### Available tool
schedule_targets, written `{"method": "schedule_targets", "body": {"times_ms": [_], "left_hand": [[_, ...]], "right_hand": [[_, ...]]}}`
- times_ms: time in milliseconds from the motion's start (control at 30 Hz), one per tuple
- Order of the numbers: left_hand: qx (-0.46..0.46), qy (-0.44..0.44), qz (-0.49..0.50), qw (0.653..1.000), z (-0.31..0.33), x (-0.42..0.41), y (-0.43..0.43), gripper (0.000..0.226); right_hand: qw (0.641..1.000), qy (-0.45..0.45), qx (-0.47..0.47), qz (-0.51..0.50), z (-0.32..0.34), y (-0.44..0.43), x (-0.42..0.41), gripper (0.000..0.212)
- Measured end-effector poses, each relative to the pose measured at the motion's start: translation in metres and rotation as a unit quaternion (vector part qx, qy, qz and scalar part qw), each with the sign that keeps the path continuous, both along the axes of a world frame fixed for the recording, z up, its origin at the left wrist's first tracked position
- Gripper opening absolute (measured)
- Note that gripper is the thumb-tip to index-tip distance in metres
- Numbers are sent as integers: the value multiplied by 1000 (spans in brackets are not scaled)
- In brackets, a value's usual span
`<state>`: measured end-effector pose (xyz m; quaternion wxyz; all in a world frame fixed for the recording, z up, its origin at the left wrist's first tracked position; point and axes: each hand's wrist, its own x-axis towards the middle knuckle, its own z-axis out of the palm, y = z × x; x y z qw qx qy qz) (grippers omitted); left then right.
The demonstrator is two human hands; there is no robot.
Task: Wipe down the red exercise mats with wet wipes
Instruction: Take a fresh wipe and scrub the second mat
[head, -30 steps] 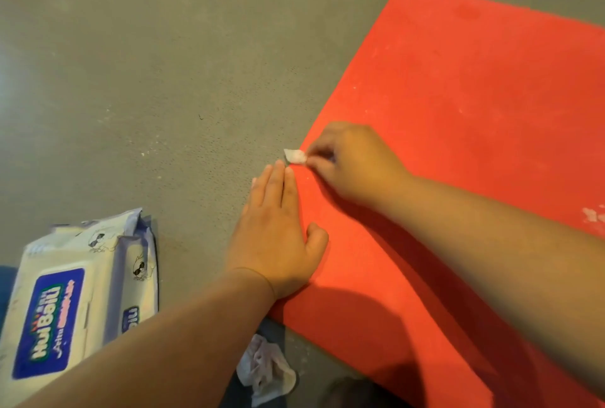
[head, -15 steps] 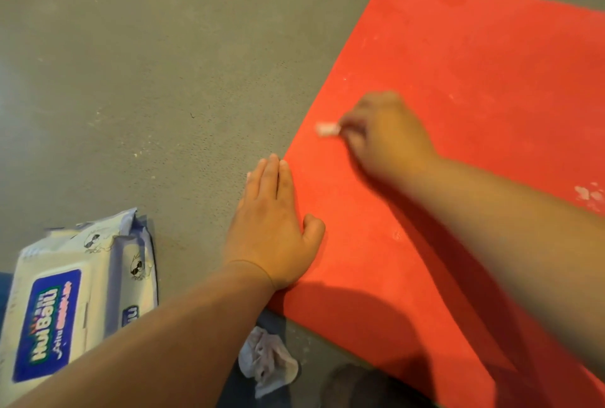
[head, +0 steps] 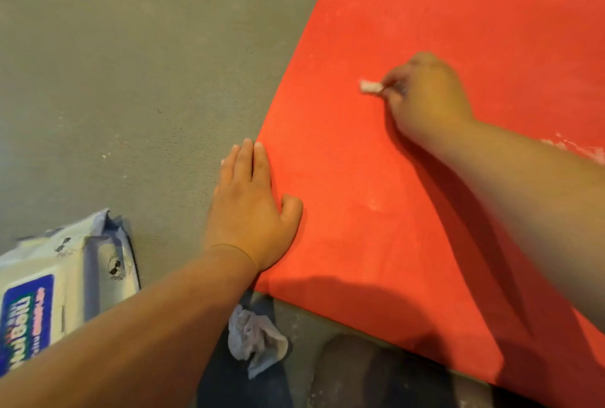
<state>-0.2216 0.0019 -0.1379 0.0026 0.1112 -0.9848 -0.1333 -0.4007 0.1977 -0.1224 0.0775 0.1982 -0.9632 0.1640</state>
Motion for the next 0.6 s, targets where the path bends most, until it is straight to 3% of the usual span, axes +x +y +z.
{"method": "schedule_targets", "body": {"times_ms": [100, 233, 300, 367, 467, 533, 600], "left_hand": [[-7, -3, -10, 1000, 0, -1, -1, 82], [-12, 21, -52, 998, 1, 0, -2, 74], [-23, 24, -85, 996, 1, 0, -2, 71], [-31, 12, -98, 995, 2, -1, -2, 71], [-64, -6, -111, 992, 5, -2, 3, 72], [-82, -23, -119, 989, 9, -6, 6, 72], [-72, -40, -109, 991, 12, -7, 9, 74]], "right_hand": [[998, -18, 5, -59, 0, 0, 13, 26], [983, -45, -31, 173, 2, -17, 108, 20], [967, -70, -3, 244, 9, -10, 121, 20], [985, -48, 16, 164, 9, 11, 90, 22], [995, -39, 39, -78, 13, 59, 39, 25], [994, -46, 40, -93, 14, 66, 54, 24], [997, -67, 15, -18, 11, 57, 101, 22]]}}
